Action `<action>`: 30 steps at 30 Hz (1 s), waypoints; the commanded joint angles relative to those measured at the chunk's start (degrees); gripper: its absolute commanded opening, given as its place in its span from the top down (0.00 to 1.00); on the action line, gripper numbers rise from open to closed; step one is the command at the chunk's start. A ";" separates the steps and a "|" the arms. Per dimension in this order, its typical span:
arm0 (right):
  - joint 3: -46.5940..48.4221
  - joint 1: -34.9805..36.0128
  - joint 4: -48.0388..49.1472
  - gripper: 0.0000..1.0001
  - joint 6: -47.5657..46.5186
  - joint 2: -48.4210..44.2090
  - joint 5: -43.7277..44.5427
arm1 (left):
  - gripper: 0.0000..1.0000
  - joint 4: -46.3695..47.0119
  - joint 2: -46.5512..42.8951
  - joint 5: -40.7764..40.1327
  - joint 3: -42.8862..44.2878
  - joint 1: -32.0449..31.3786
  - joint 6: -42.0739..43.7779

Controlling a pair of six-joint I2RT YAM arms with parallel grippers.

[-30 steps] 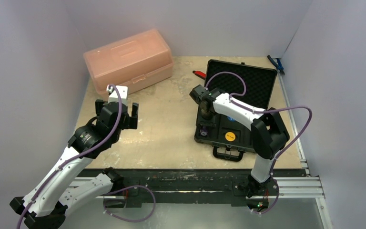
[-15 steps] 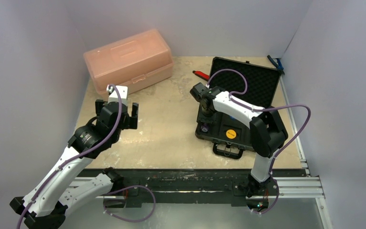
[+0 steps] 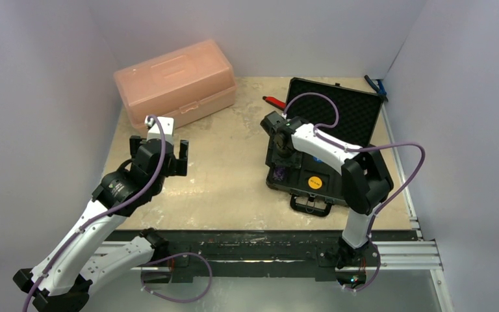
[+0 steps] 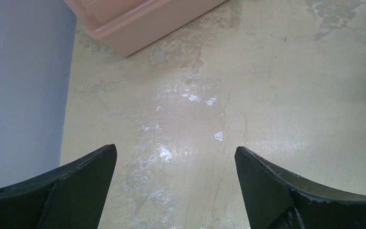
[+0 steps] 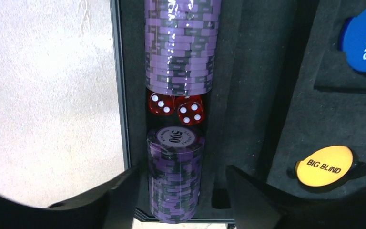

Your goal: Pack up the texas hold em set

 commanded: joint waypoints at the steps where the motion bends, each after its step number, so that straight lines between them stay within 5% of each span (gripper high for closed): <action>1: 1.07 -0.86 1.82 0.25 -0.47 -3.70 2.57 | 0.05 1.21 -0.62 -0.35 -0.04 0.32 1.08; 14: 2.55 -1.45 1.18 0.14 -6.41 -10.21 9.42 | 0.05 1.17 -0.14 -0.66 -0.17 0.36 1.10; 30: -9.19 -17.27 6.65 0.17 -9.46 -16.80 11.58 | 0.05 1.39 0.46 -0.36 -0.13 0.36 1.20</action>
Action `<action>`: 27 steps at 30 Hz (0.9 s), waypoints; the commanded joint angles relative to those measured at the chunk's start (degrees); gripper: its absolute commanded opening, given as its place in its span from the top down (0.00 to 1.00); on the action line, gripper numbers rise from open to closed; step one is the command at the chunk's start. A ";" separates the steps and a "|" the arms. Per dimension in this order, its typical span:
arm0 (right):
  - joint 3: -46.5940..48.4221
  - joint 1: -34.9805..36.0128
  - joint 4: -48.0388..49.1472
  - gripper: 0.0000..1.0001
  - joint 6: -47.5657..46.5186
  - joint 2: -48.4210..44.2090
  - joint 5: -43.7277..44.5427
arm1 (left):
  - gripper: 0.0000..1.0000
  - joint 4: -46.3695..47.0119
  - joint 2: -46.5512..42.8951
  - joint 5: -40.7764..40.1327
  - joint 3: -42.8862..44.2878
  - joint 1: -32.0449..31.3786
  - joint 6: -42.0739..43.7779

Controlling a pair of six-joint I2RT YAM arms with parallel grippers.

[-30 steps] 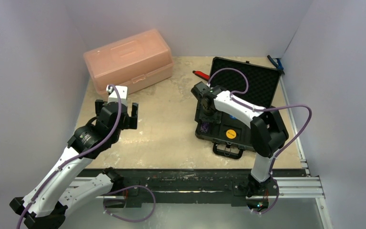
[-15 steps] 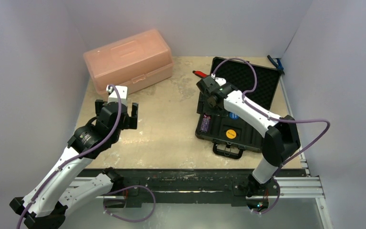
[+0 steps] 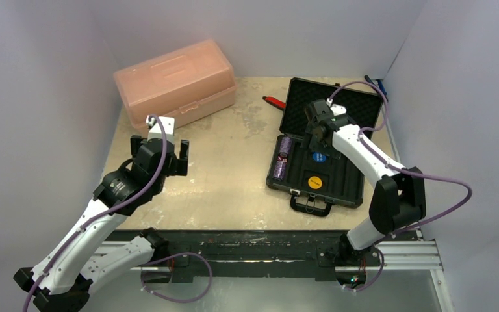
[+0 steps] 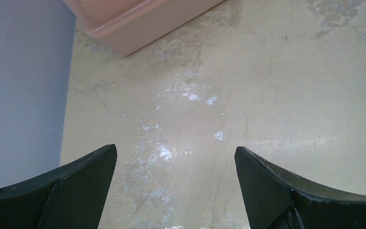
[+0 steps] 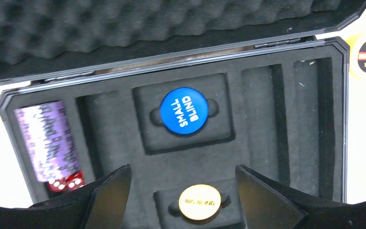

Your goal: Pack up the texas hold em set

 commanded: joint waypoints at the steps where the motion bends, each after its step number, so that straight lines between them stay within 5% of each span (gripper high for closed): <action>1: -2.31 -3.25 4.21 0.18 -2.02 -1.42 1.13 | 0.05 1.33 0.08 -0.36 -0.13 0.35 1.19; 11: -5.20 -8.91 6.64 0.27 -1.29 0.52 3.30 | 0.06 1.59 0.52 0.31 -0.21 0.31 1.25; 20: -9.10 -10.79 12.51 0.54 -2.36 2.37 1.07 | 0.06 1.80 1.88 1.42 -0.16 0.28 1.45; 27: -12.34 -10.89 15.22 0.60 -3.58 3.03 -2.92 | 0.06 1.83 2.18 1.00 -0.30 0.29 1.42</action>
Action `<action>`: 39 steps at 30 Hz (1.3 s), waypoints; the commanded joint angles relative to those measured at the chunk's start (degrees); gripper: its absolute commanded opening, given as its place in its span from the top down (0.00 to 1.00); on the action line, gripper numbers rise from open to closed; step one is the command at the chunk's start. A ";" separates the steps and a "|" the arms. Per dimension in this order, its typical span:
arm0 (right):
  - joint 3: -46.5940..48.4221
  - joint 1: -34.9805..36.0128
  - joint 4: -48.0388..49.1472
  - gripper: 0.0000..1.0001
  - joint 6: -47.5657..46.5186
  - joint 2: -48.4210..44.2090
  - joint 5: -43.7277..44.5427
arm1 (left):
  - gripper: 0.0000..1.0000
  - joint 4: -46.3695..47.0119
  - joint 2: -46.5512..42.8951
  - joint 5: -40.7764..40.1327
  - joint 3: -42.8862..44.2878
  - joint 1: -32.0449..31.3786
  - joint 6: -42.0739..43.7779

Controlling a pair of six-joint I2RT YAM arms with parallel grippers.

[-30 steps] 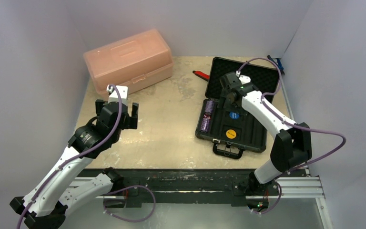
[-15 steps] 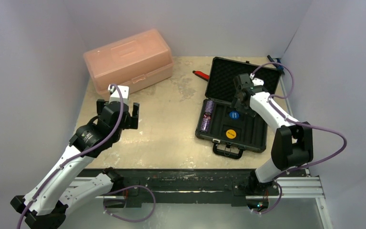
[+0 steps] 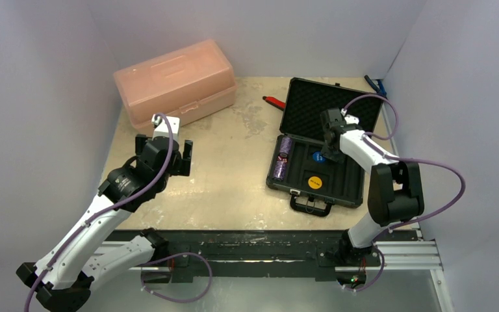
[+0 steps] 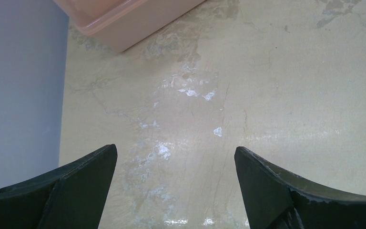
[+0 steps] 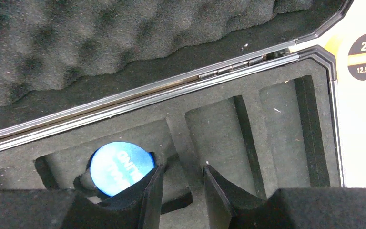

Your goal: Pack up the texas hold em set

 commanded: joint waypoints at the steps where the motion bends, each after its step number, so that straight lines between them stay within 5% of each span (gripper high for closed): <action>1: -2.24 -0.18 2.92 0.61 -1.23 -0.50 -3.04 | 0.06 1.77 0.27 -0.09 -0.13 0.31 1.06; 11: -5.82 1.55 8.05 0.74 -5.35 -2.62 -12.28 | 0.07 2.17 -0.01 0.08 -0.19 0.28 1.15; 26: 0.29 13.43 9.46 0.72 -2.58 1.89 -16.82 | 0.07 2.00 0.03 0.01 -0.15 0.30 1.22; 33: 4.80 14.90 7.21 0.68 -2.74 3.13 -16.42 | 0.07 2.05 0.03 -0.05 -0.19 0.28 1.24; 39: 10.50 14.90 -0.01 0.50 -3.35 0.44 -13.93 | 0.07 2.15 0.02 0.06 -0.19 0.36 1.19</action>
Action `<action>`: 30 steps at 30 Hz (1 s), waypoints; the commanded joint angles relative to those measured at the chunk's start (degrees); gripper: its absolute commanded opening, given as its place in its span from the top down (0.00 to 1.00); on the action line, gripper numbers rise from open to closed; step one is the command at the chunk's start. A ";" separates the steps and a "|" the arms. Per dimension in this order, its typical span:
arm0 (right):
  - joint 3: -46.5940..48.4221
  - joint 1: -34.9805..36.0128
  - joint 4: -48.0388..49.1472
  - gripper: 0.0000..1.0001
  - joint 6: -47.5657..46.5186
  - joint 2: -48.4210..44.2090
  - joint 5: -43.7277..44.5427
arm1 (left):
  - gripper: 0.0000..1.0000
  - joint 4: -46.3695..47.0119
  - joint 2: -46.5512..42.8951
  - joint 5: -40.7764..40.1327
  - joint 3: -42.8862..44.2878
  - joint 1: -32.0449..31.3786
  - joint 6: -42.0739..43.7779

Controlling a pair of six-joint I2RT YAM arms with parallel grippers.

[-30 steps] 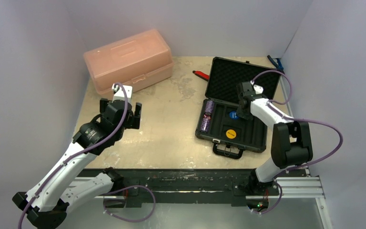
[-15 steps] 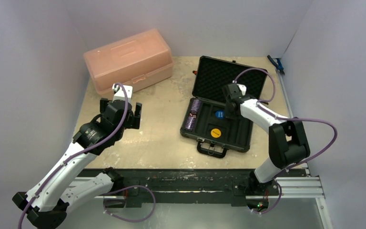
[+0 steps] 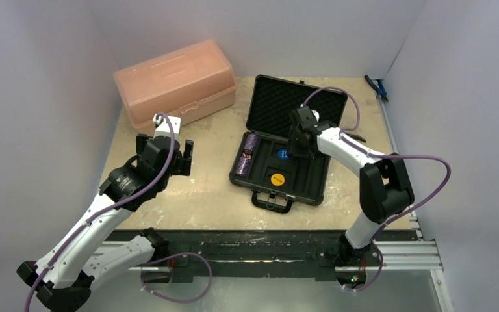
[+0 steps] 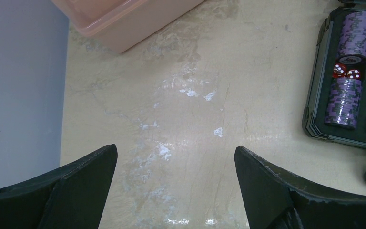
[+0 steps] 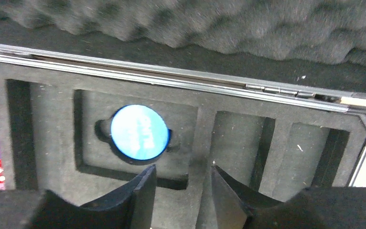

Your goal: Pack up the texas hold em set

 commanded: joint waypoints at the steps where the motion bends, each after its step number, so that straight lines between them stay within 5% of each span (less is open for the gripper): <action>1: 6.65 0.56 -5.36 0.45 0.08 -3.11 -0.10 | 0.07 1.88 -0.31 0.06 -0.10 0.31 0.69; 7: 12.99 0.53 -10.18 0.09 -0.40 -5.43 0.99 | 0.07 2.70 -0.38 0.52 -0.28 0.36 0.57; 9: 15.58 0.58 -11.11 0.04 -0.67 -5.47 2.03 | 0.07 3.19 -0.56 1.34 -0.55 0.35 0.69; 30: 49.77 -12.62 -11.29 0.03 -3.65 8.15 -0.10 | 0.08 8.86 -2.48 10.51 -3.43 0.26 3.91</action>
